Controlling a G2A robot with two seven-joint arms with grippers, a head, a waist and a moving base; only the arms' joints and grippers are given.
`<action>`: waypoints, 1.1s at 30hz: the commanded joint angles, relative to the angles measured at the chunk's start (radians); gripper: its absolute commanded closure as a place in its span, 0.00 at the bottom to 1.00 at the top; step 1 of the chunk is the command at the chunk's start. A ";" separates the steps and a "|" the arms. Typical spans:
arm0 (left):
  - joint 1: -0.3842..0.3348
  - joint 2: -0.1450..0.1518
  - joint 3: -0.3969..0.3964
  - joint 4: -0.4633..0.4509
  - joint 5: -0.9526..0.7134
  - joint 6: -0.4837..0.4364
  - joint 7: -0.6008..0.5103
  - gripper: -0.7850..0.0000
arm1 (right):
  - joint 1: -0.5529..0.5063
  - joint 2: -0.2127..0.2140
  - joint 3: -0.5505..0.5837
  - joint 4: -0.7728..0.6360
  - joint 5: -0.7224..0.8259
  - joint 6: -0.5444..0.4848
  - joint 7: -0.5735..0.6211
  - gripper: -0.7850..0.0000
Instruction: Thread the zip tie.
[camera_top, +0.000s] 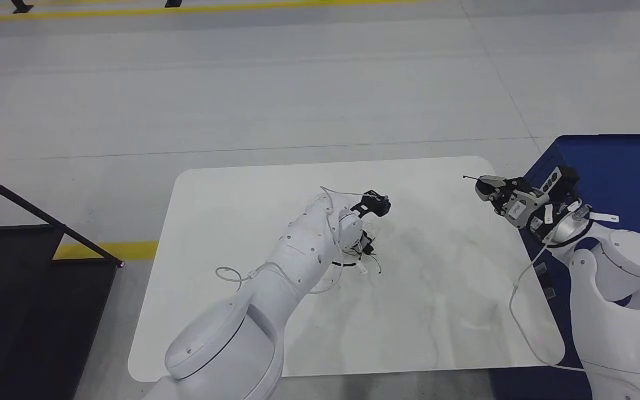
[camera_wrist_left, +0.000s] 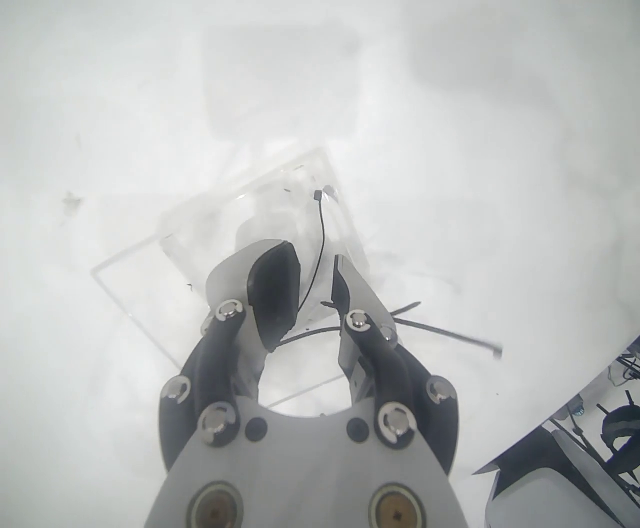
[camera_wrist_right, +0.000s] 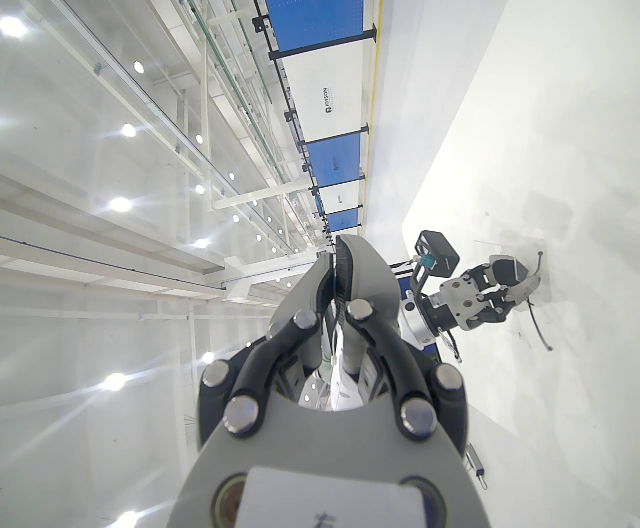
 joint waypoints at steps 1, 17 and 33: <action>0.001 -0.002 0.001 0.001 0.003 -0.001 0.004 0.77 | 0.000 0.000 0.000 0.000 0.000 0.000 0.000 1.00; -0.011 -0.005 -0.011 0.025 0.001 0.024 0.041 1.00 | 0.000 0.000 0.000 0.000 0.000 0.000 0.000 1.00; -0.013 0.000 -0.023 0.005 0.009 0.061 0.079 0.93 | 0.000 0.000 0.000 0.000 0.000 0.000 0.000 1.00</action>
